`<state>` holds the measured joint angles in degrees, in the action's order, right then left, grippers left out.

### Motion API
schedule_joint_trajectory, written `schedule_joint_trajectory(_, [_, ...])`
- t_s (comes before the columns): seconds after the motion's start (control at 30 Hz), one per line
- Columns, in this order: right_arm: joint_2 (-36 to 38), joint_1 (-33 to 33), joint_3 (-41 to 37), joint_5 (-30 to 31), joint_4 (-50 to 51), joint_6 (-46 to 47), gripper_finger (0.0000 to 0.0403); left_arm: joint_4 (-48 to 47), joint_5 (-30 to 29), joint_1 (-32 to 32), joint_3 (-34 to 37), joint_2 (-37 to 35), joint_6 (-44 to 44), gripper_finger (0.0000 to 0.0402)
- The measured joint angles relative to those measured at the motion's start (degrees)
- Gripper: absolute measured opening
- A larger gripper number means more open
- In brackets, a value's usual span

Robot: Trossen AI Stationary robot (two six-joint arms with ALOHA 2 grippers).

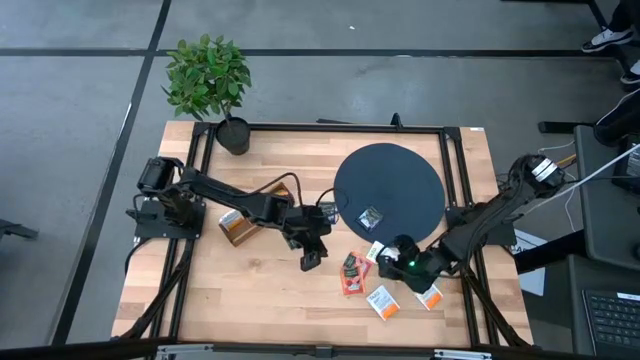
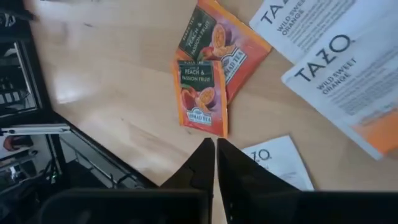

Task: Pick & Place Tea
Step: Put the orange tea bag into the right section of the wooden organizer

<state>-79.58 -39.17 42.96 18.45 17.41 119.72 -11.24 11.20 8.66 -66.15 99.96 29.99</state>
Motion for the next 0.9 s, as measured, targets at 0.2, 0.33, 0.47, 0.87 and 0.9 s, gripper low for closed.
schedule_joint_trajectory(0.2, [0.13,1.5,0.41,-2.87,0.25,-4.89,0.0007,22.27,7.83,-1.41,12.29,0.04,13.34,0.0056])
schedule_joint_trajectory(0.33, [-2.01,3.24,1.68,-3.66,-0.58,-11.67,0.0007,23.53,7.91,-1.47,13.48,0.28,13.23,0.0054])
schedule_joint_trajectory(0.47, [-5.51,5.18,4.76,-3.51,-1.4,-20.23,0.0015,23.23,8.02,-1.48,10.58,2.78,13.28,0.0058])
schedule_joint_trajectory(0.87, [-16.7,5.51,14.38,-3.53,-1.33,-29.92,0.0009,22.58,20.75,-4.76,-2.84,15.68,16.28,0.0064])
schedule_joint_trajectory(0.9, [-17.23,5.22,14.64,-3.55,-1.53,-29.71,0.0012,22.59,20.83,-4.87,-3.21,16.11,15.91,0.0066])
